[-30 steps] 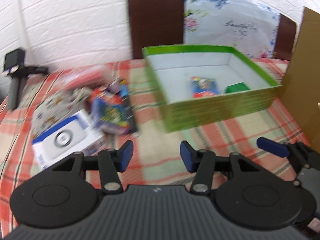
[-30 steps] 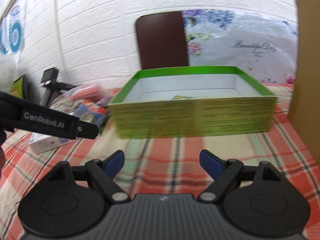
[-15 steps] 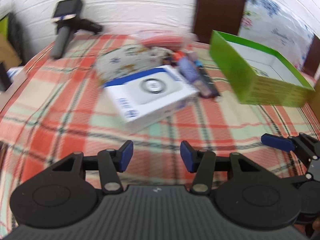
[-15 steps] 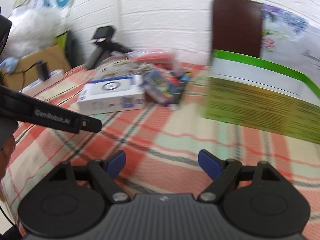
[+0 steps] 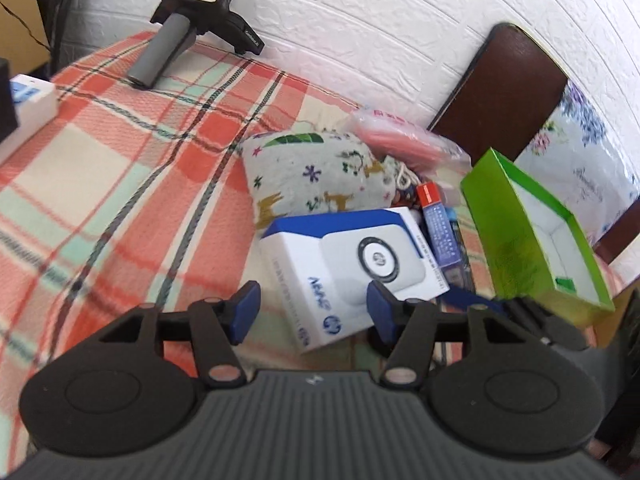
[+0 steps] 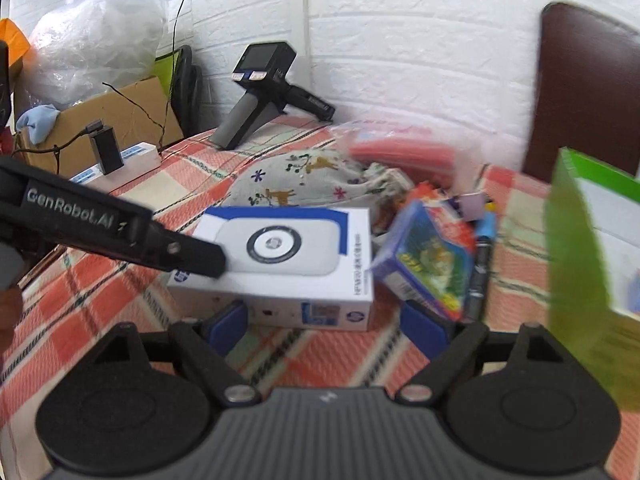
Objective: Organize objects
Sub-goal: 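Close the right gripper on the white HP box, then carry the HP box into the green tray and open the right gripper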
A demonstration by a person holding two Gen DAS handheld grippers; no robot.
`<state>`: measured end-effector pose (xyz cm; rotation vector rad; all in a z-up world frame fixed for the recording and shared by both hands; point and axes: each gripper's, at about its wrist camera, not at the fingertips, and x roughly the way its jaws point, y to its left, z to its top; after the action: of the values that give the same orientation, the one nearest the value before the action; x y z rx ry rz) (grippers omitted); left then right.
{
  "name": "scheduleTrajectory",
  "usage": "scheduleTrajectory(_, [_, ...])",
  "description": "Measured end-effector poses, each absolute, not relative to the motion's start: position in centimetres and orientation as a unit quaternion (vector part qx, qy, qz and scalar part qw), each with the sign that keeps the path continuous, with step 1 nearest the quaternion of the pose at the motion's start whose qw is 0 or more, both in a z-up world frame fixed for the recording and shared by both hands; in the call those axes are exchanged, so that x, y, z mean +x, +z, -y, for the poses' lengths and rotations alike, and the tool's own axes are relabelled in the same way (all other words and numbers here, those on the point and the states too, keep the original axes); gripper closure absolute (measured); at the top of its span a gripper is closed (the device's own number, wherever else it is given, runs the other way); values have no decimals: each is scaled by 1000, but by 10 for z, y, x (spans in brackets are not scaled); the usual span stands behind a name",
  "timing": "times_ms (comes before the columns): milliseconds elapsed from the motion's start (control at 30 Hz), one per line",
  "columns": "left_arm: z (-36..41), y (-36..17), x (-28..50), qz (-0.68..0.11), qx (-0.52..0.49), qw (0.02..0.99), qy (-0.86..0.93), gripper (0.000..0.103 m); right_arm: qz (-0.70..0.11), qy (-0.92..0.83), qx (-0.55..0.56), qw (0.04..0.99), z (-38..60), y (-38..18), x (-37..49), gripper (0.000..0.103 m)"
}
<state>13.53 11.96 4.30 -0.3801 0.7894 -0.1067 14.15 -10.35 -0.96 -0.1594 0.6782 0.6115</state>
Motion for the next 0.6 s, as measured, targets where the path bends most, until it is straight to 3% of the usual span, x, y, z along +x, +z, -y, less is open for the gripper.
scheduleTrajectory(367, [-127, 38, 103, -400, -219, 886, -83, 47, -329, 302, -100, 889, 102, -11, 98, 24])
scheduleTrajectory(600, [-83, 44, 68, -407, -188, 884, -134, 47, -297, 263, -106, 912, 152, -5, 40, 28])
